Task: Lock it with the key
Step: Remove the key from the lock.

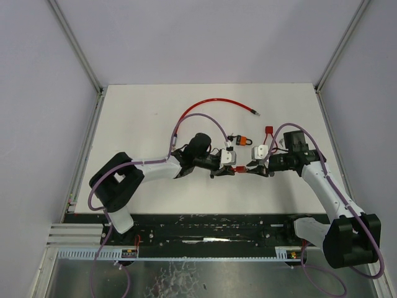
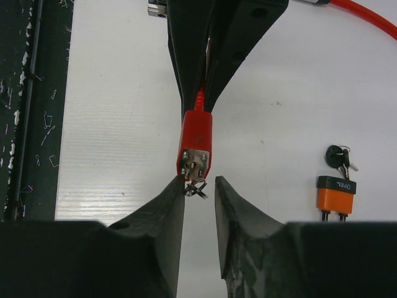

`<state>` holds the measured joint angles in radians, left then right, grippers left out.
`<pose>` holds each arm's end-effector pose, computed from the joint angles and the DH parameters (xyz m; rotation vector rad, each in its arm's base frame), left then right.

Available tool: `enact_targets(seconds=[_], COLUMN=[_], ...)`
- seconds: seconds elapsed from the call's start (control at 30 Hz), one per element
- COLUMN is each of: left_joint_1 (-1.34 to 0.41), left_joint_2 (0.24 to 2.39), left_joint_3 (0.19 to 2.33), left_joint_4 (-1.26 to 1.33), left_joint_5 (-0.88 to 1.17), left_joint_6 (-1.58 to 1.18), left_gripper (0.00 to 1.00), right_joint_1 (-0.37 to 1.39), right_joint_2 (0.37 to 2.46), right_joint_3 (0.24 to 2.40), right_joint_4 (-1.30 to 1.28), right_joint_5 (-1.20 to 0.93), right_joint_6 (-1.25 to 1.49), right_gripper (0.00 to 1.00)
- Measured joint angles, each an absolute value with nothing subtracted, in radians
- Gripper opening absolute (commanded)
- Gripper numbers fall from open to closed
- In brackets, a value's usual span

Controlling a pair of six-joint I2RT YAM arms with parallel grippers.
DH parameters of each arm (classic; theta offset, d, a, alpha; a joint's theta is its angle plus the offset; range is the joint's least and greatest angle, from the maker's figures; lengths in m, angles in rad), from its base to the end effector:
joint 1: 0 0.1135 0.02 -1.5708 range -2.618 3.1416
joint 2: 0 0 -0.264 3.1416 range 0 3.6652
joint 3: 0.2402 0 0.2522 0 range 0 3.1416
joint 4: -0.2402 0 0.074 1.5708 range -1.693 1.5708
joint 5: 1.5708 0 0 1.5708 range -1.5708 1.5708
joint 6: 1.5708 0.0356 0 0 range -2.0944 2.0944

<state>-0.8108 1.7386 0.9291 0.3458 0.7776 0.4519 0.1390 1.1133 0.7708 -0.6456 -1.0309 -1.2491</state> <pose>0.2336 -0.2821 0.1934 1.5670 1.2972 -1.0124 0.1989 0.0587 0.2475 -1.5792 1.3532 0.6632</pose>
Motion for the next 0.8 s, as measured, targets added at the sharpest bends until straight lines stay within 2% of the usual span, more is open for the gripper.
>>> enact_targets(seconds=[0.07, 0.37, 0.43, 0.57, 0.67, 0.8], left_joint_1=[-0.811, -0.808, -0.809, -0.815, -0.818, -0.818], left_joint_2=[1.739, 1.739, 1.739, 1.742, 1.754, 1.76], left_joint_3=[0.929, 0.929, 0.929, 0.937, 0.954, 0.968], left_joint_4=[0.343, 0.317, 0.308, 0.286, 0.273, 0.257], left_joint_5=[0.778, 0.762, 0.758, 0.748, 0.738, 0.734], left_joint_6=[0.452, 0.451, 0.451, 0.452, 0.455, 0.456], left_gripper=[0.0, 0.0, 0.0, 0.0, 0.0, 0.0], right_joint_1=[0.143, 0.204, 0.219, 0.251, 0.271, 0.28], right_joint_2=[1.113, 1.097, 1.095, 1.083, 1.071, 1.065], right_joint_3=[0.767, 0.761, 0.761, 0.761, 0.761, 0.761], right_joint_4=[-0.638, -0.608, -0.599, -0.582, -0.581, -0.573], right_joint_5=[-1.031, -0.932, -0.899, -0.823, -0.773, -0.749], right_joint_6=[-1.244, -1.222, -1.22, -1.218, -1.219, -1.206], right_gripper=[0.33, 0.1, 0.09, 0.15, 0.12, 0.21])
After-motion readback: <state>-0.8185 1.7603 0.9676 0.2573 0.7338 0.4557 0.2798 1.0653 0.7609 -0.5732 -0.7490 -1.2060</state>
